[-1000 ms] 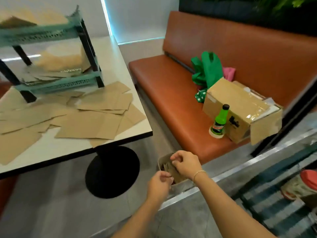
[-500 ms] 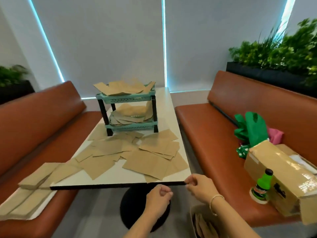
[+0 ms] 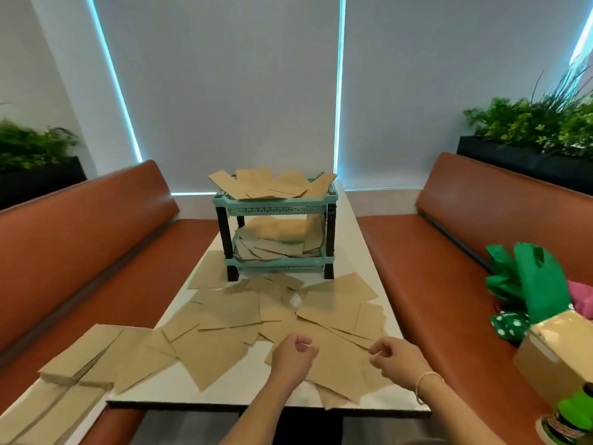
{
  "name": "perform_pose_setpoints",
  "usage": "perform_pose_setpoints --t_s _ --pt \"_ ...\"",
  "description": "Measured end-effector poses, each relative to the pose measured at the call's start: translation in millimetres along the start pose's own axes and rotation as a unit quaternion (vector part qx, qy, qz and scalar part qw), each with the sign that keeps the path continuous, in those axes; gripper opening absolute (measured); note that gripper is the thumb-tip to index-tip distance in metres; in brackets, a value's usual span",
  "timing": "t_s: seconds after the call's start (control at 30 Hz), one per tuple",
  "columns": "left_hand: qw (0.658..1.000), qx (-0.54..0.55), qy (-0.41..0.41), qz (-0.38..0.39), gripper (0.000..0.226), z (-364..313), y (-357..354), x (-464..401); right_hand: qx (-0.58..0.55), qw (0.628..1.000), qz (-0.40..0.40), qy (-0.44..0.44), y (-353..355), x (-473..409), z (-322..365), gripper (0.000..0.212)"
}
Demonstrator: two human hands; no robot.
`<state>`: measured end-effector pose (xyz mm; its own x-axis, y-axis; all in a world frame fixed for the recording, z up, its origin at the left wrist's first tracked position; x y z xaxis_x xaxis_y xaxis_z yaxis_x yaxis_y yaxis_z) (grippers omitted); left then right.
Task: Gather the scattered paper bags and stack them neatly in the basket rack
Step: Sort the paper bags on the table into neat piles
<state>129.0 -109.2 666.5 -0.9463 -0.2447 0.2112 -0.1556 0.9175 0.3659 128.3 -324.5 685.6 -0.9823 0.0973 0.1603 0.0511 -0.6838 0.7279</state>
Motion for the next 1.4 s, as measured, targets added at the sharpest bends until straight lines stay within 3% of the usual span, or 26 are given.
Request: perform_pose_setpoints --t_s 0.23,0.47,0.7,0.83,1.03,1.23,1.4 --pt "1.0 -0.008 -0.003 0.026 0.011 -11.3 2.6 -89.4 0.013 0.999 -0.03 -0.03 -19.0 -70.2 21.6 0.013" --pt "0.999 -0.012 0.028 0.044 0.018 3.5 -11.7 -136.2 0.106 0.992 -0.032 -0.065 -34.3 -120.5 12.3 0.043" --pt "0.998 -0.018 0.051 0.039 0.014 8.3 -19.8 -154.2 0.242 0.969 0.031 -0.024 -42.7 -169.3 8.8 0.081" --pt "0.998 -0.017 0.051 0.028 0.014 4.5 -23.9 -158.5 0.283 0.957 0.062 0.003 -45.1 -187.8 6.5 0.085" --pt "0.997 -0.011 0.074 0.019 0.018 3.6 -31.5 -151.1 0.337 0.941 0.042 0.016 -35.6 -195.2 4.0 0.099" --pt "0.997 -0.005 0.08 -0.002 0.032 -2.1 -34.3 -147.2 0.338 0.939 0.026 0.05 -35.6 -192.8 14.1 0.08" --pt "0.995 0.012 0.097 -0.024 0.056 -4.6 -44.4 -140.0 0.318 0.945 -0.013 0.082 -28.7 -187.9 24.1 0.047"
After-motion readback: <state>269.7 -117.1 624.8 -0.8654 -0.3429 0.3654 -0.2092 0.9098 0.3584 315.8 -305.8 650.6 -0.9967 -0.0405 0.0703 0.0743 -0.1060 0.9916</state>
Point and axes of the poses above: each hand's wrist, its own x-axis away from the middle knuckle, its own y-axis out of the back of the hand, z = x × y, the point moved 8 cm from there along -x, towards the middle knuckle, and after that the axes turned 7 degrees about -z, right-handed, at the moved point
